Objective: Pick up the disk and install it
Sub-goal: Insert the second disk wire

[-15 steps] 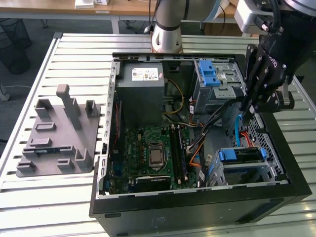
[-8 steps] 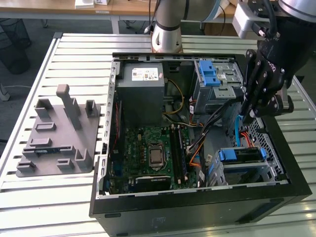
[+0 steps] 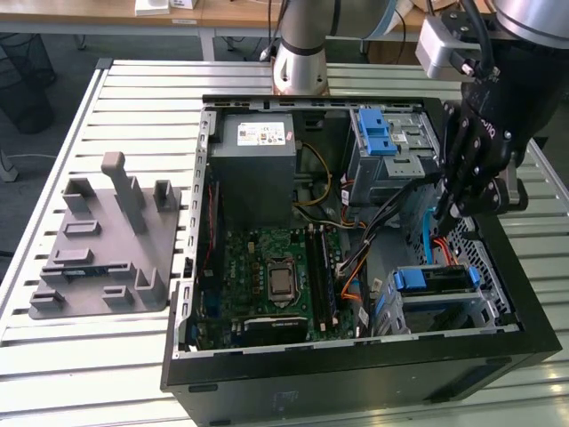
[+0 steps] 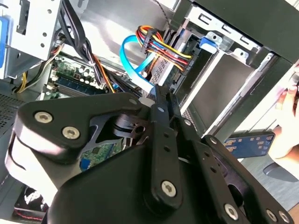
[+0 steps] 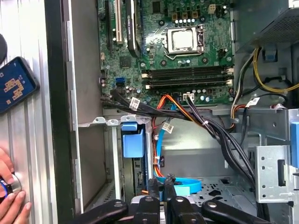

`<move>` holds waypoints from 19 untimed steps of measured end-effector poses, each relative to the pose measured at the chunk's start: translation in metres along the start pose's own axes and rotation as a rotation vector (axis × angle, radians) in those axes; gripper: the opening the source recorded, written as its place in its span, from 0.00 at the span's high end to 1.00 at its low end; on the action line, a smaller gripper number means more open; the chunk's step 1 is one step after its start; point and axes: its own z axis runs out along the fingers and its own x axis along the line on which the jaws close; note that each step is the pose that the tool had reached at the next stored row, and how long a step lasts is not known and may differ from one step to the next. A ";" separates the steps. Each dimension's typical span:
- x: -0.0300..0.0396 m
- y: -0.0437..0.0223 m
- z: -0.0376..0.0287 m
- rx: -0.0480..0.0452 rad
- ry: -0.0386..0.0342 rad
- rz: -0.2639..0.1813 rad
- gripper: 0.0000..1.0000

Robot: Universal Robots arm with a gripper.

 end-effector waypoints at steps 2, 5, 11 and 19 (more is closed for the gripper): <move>0.0001 0.0000 0.0019 -0.0004 -0.0063 0.000 0.84; 0.0006 -0.0003 0.0040 -0.0026 -0.0335 0.000 0.84; 0.0062 -0.0006 0.0105 -0.0039 -0.0488 0.001 0.84; 0.0161 -0.0013 0.0210 -0.0039 -0.0489 0.001 0.84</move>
